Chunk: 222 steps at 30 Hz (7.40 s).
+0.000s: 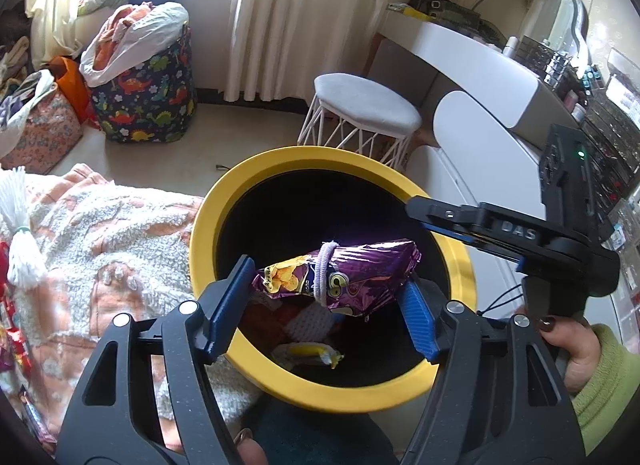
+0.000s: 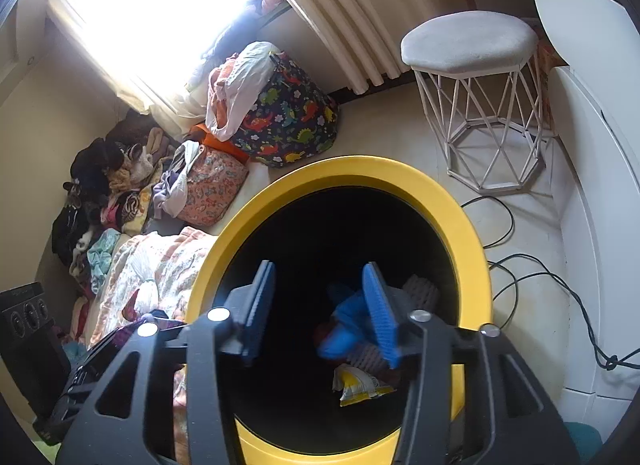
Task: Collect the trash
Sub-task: 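Open the right gripper over the bin while the left opens, dropping both items, then move both open grippers back to the candy wrappers on the bed, then grasp the red candy bar with the right gripper while the left grasps the green snack pack, then carry the red candy bar and green snack pack over the bin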
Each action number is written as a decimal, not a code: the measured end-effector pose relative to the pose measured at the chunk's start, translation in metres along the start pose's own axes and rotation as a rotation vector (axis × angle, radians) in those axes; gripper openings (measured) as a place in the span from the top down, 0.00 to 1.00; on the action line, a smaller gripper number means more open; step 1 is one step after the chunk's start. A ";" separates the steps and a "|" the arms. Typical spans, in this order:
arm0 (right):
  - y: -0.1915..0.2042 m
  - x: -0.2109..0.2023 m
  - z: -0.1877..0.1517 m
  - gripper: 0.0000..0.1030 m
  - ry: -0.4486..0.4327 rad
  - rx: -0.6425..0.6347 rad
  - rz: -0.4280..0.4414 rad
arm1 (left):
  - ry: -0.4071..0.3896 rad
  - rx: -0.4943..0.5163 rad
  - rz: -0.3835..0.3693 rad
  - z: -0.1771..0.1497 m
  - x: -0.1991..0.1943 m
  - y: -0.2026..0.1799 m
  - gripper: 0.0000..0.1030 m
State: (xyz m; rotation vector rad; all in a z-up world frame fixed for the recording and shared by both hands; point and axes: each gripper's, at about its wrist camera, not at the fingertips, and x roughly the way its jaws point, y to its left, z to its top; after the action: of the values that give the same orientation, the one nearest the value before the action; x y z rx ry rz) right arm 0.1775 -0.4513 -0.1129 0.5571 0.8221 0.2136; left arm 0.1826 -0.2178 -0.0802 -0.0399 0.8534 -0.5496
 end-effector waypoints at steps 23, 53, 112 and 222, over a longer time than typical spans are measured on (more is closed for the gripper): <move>0.031 -0.013 -0.005 0.24 -0.065 -0.057 0.004 | -0.146 -0.103 0.164 -0.007 -0.058 0.036 0.11; 0.151 0.007 -0.049 0.24 0.032 -0.326 0.154 | -0.278 -0.255 0.332 -0.036 -0.140 0.112 0.11; 0.308 0.152 -0.122 0.31 0.333 -0.670 0.228 | -0.010 -0.601 0.412 -0.159 -0.163 0.217 0.37; 0.121 0.012 -0.034 0.77 0.042 -0.340 0.136 | -0.115 -0.244 0.139 -0.005 -0.111 0.075 0.91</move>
State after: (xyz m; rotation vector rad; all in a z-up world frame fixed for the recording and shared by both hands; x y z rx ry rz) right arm 0.1636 -0.3319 -0.0726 0.2891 0.7682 0.4816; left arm 0.1536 -0.0995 -0.0243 -0.2316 0.8000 -0.3073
